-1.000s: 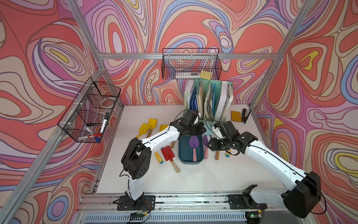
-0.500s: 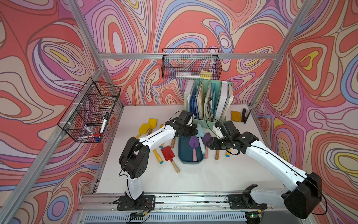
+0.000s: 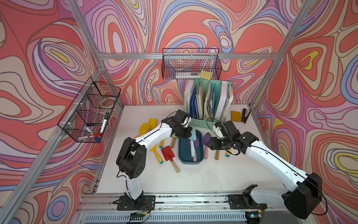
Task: Put the shovel into the storage box
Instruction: Place the shovel in the storage box.
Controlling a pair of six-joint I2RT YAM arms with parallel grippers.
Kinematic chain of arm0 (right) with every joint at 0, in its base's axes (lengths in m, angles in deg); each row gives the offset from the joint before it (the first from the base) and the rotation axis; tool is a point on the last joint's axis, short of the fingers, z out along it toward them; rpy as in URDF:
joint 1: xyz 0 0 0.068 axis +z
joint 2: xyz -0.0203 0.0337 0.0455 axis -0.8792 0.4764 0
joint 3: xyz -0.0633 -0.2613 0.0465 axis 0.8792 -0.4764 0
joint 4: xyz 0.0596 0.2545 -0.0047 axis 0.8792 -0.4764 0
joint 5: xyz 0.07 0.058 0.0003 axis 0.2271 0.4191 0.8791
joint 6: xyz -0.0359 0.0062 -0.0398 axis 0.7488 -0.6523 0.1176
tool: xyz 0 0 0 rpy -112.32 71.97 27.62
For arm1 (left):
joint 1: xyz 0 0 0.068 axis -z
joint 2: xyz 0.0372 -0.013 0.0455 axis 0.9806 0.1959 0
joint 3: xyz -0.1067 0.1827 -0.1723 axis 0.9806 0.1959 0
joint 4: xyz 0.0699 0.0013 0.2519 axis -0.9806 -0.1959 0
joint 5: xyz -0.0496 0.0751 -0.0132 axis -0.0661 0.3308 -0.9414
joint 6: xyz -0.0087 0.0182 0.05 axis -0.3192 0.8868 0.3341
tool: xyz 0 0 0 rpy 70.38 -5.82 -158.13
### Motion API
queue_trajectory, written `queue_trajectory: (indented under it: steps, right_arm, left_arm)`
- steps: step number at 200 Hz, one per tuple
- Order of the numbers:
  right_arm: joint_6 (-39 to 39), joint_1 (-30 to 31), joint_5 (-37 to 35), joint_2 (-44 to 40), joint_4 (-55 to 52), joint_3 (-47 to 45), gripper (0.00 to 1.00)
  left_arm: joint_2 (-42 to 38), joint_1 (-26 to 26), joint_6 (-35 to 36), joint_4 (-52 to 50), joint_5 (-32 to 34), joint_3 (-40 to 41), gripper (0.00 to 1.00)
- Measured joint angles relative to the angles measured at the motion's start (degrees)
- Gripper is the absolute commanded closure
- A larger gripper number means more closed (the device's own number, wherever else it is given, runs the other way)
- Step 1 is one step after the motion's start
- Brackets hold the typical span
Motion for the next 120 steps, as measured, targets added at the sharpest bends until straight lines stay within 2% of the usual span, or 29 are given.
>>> queue_trajectory:
  steps: [120]
  right_arm:
    - [-0.2, 0.0, 0.0, -0.7, 0.2, -1.7, 0.5]
  left_arm:
    - [1.8, -0.1, 0.3, 6.8, 2.8, 4.1, 1.0]
